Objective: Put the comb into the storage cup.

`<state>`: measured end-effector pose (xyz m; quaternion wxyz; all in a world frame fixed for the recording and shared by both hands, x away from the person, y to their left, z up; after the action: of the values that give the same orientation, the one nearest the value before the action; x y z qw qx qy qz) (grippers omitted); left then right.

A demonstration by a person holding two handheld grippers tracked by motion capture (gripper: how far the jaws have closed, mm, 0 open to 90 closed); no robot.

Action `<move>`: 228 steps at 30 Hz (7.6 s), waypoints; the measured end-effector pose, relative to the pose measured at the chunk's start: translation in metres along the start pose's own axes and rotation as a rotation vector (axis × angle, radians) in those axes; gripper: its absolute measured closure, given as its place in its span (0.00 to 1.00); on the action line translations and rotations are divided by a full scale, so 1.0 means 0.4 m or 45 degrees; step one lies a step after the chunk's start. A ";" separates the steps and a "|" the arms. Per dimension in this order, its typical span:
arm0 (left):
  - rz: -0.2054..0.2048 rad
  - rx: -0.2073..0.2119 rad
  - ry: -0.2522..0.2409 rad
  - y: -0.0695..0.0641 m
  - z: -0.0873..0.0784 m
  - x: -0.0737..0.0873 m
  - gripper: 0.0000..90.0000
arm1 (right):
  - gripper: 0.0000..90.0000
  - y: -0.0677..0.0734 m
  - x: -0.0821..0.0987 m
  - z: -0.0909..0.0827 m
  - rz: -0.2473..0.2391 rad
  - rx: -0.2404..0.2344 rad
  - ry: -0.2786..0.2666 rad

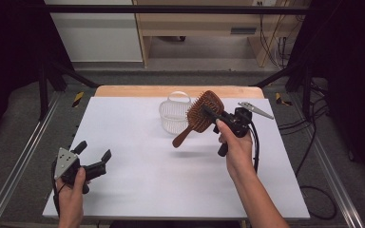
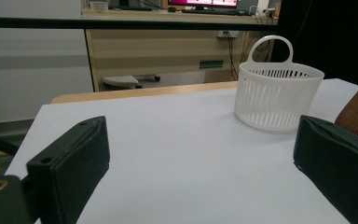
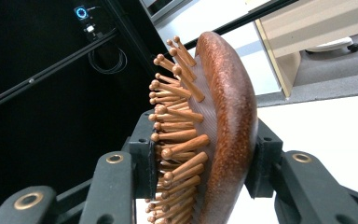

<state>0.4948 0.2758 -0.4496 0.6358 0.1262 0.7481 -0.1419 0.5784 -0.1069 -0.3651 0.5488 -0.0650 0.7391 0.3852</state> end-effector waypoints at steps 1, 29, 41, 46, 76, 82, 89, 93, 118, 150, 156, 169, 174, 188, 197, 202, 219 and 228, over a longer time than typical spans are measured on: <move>-0.001 -0.002 -0.002 0.001 -0.001 -0.001 0.04 | 0.61 0.001 0.000 0.001 -0.002 -0.001 0.002; 0.015 0.019 0.001 -0.008 -0.002 0.003 0.04 | 0.61 0.034 -0.036 0.010 -0.026 -0.029 -0.023; 0.018 0.020 -0.004 -0.009 -0.003 0.001 0.04 | 0.61 0.051 -0.057 0.018 -0.028 -0.040 -0.042; 0.021 0.024 -0.006 -0.011 -0.003 0.001 0.04 | 0.61 0.061 -0.071 0.025 -0.033 -0.043 -0.054; 0.045 0.034 -0.013 0.005 -0.003 -0.004 0.04 | 0.61 0.070 -0.198 0.136 -0.032 -0.006 -0.191; 0.044 0.041 -0.011 0.003 -0.001 -0.002 0.04 | 0.61 0.063 -0.207 0.140 -0.050 0.022 -0.198; 0.037 0.035 -0.018 0.009 -0.003 -0.005 0.04 | 0.61 0.055 -0.207 0.148 -0.037 0.029 -0.201; 0.039 0.033 -0.020 0.011 -0.005 -0.006 0.04 | 0.61 0.051 -0.208 0.150 -0.031 0.032 -0.207; 0.035 0.035 -0.020 0.012 -0.005 -0.004 0.04 | 0.60 0.035 -0.215 0.144 -0.034 0.051 -0.222; 0.042 0.037 -0.021 0.015 -0.007 -0.005 0.04 | 0.60 0.016 -0.208 0.152 -0.044 0.064 -0.247; 0.041 0.034 -0.021 0.016 -0.007 -0.005 0.04 | 0.60 0.010 -0.206 0.148 -0.036 0.066 -0.253; 0.046 0.042 -0.024 0.008 -0.002 -0.005 0.03 | 0.60 0.002 -0.208 0.121 -0.042 0.061 -0.276; 0.036 0.040 -0.027 0.009 -0.003 -0.005 0.03 | 0.60 0.003 -0.202 0.125 -0.050 0.068 -0.268; 0.041 0.035 -0.029 0.008 -0.006 -0.006 0.03 | 0.60 -0.017 -0.182 0.131 -0.034 0.089 -0.276; 0.042 0.039 -0.024 0.008 -0.003 -0.004 0.03 | 0.60 -0.023 -0.180 0.134 -0.036 0.096 -0.271; 0.044 0.040 -0.026 0.008 -0.004 -0.005 0.03 | 0.60 -0.025 -0.180 0.131 -0.044 0.098 -0.276; 0.038 0.043 -0.026 0.007 -0.004 -0.003 0.03 | 0.60 -0.034 -0.170 0.148 -0.040 0.114 -0.271; 0.045 0.044 -0.028 0.004 -0.005 -0.005 0.03 | 0.60 -0.042 -0.157 0.155 -0.042 0.123 -0.275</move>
<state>0.4939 0.2780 -0.4473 0.6443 0.1487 0.7361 -0.1447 0.6585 -0.0993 -0.3257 0.6339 -0.0087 0.6921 0.3450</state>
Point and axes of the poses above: each handheld gripper's, and its own axes: z roughly forward along the jaws, x roughly out of its underside, y roughly to its left, the point moved 8 cm from there along z, roughly forward along the jaws, and after that the axes turned 1 degree about -z, right-handed, at the moved point
